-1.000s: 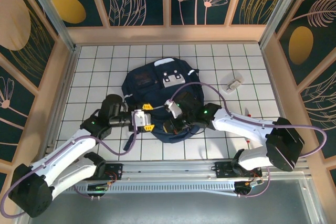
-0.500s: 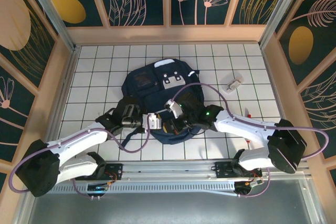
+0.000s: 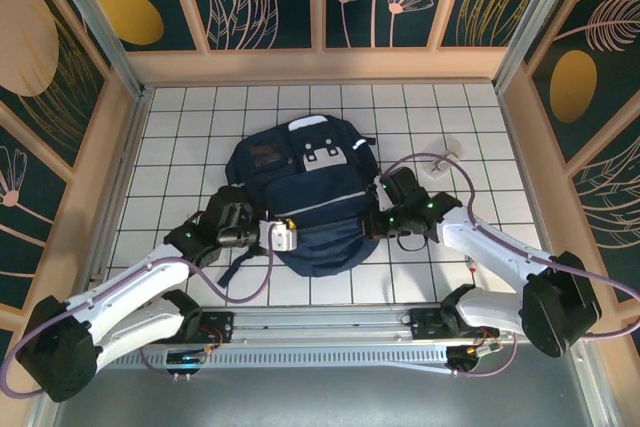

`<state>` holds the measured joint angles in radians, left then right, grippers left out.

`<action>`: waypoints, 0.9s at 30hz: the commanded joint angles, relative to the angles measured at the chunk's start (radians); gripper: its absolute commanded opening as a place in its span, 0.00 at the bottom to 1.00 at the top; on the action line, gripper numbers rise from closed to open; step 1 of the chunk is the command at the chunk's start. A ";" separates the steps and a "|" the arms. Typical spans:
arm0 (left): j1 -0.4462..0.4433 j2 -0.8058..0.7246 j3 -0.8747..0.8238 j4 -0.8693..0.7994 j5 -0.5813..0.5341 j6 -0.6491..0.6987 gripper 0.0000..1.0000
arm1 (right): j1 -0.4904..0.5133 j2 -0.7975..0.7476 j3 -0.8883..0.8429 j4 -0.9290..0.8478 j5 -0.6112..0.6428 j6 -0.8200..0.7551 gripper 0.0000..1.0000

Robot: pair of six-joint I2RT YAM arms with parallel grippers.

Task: Pack the student bag

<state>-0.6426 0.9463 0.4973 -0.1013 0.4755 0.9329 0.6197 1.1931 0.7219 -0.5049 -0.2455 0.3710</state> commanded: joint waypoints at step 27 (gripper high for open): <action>-0.075 0.305 0.107 0.062 0.070 -0.174 0.41 | 0.270 0.011 -0.012 0.301 -0.174 -0.014 0.00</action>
<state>-0.7048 1.2209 0.5941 -0.0807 0.6094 0.7349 0.8890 1.2518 0.7158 -0.2356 -0.3855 0.3500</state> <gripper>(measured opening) 0.450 0.051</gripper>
